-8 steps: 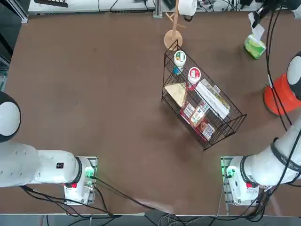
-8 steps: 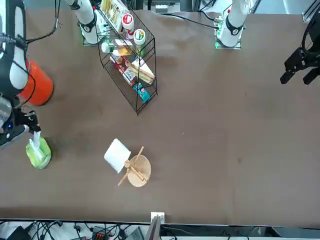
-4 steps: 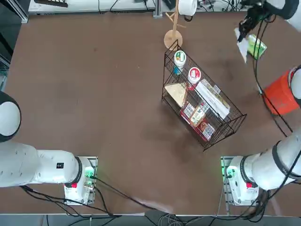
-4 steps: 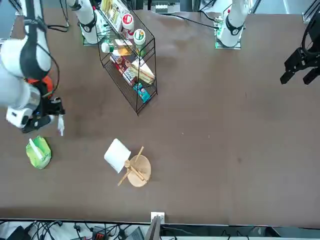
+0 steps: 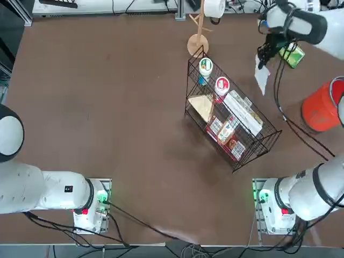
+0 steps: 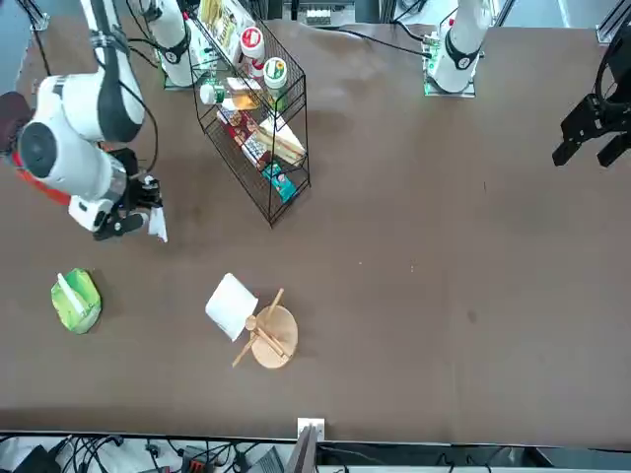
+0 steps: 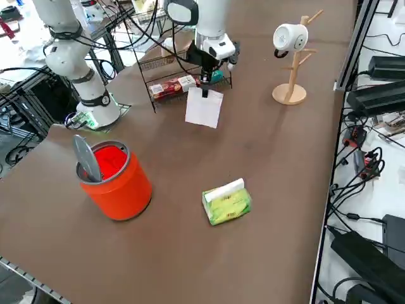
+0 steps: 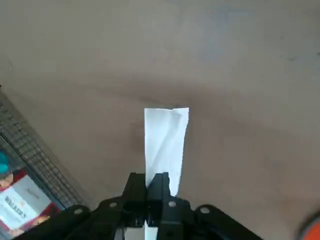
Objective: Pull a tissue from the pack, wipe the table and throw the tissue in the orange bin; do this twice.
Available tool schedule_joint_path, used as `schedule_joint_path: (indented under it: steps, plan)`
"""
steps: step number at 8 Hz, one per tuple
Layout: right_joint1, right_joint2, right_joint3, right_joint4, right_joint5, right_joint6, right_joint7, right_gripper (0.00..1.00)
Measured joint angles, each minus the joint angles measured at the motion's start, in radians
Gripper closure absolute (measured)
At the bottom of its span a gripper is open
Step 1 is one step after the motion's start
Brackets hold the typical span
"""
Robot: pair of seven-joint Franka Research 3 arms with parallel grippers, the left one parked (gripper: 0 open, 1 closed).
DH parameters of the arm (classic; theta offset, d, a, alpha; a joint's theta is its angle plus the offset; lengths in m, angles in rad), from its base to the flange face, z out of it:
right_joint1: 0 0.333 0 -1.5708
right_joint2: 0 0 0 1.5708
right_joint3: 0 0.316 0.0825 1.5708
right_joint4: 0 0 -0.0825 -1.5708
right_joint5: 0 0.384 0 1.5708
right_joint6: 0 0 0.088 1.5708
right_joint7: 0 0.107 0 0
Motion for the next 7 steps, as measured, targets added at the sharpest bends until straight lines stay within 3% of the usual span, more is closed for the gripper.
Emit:
schedule_joint_path:
  steps: [7]
  plan:
    - [0.069,0.029,0.001,-0.094,0.000,0.123,0.074,0.99]
